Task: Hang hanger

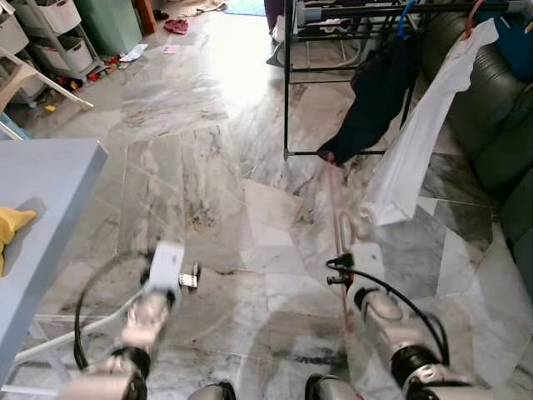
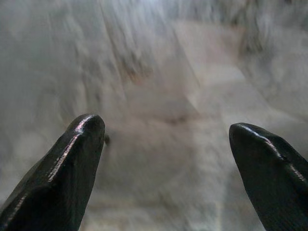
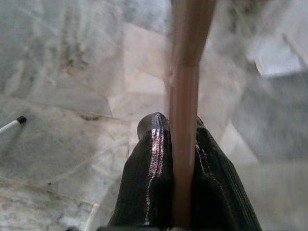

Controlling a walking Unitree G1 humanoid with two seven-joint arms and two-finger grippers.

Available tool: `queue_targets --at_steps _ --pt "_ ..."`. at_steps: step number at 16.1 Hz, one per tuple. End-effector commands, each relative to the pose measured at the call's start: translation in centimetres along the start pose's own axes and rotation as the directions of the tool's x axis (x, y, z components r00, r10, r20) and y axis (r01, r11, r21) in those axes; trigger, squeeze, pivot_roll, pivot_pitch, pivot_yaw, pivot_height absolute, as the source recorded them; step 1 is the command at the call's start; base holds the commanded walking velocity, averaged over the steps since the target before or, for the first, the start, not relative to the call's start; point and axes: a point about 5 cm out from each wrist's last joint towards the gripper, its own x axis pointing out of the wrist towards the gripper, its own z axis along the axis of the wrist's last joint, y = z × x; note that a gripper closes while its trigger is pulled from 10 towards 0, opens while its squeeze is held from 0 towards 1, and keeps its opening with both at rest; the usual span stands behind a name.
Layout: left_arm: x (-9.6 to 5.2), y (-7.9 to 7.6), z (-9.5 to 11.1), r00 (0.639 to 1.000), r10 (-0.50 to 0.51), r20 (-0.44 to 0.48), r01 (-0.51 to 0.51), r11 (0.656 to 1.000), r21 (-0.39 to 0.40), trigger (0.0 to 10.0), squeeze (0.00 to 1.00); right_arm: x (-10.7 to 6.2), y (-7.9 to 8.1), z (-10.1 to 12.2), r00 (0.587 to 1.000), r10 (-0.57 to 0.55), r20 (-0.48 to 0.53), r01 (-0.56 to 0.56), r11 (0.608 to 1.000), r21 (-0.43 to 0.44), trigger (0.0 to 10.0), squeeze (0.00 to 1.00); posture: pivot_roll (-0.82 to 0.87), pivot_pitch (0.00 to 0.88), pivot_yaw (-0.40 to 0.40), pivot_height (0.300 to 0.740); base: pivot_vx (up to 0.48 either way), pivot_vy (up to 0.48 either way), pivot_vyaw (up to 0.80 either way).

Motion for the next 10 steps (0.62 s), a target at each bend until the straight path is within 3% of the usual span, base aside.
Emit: queue_targets --at_steps 1,2,3,4,6,10 --pt "-0.5 -0.1 -1.6 0.997 -0.003 -0.071 0.001 1.0 -0.027 10.0 1.0 -0.4 0.3 -1.8 0.995 -0.042 -0.088 0.046 0.998 0.043 10.0 0.0 -0.14 0.111 0.043 0.74 0.0 0.0 0.0" --pt "-0.9 -0.5 -2.5 0.995 -0.029 -0.099 0.029 1.0 0.001 10.0 0.66 -0.5 0.5 -2.2 0.995 -0.058 -0.085 0.063 0.997 0.049 10.0 0.0 -0.14 0.106 0.039 0.74 0.0 0.0 0.0" --pt "-1.1 -0.6 -3.3 0.991 -0.03 -0.134 0.028 0.999 -0.017 10.0 0.0 -0.6 0.4 -2.4 0.992 -0.091 -0.092 0.097 0.993 0.062 10.0 0.0 -0.14 0.104 0.037 0.74 0.0 0.0 0.0" --pt "-1.5 -0.7 -4.1 0.984 -0.032 -0.173 0.024 0.998 -0.051 10.0 0.0 -0.9 0.0 -3.1 0.983 -0.142 -0.117 0.148 0.988 0.04 10.0 0.0 -0.14 0.1 0.033 0.74 0.0 0.0 0.0" --pt "-1.9 -0.8 -4.9 0.979 -0.066 -0.193 0.053 0.996 -0.07 10.0 0.0 -1.3 0.2 -4.0 0.986 -0.105 -0.128 0.106 0.994 0.002 10.0 0.0 -0.14 0.099 0.027 0.74 0.0 0.0 0.0" --pt "-1.4 -0.9 -3.4 0.987 -0.122 -0.101 0.105 0.981 -0.161 10.0 0.0 -1.0 0.3 -1.7 0.995 -0.096 0.013 0.096 0.995 -0.012 10.0 0.0 -0.14 0.118 0.022 0.74 0.07 0.0 0.0"
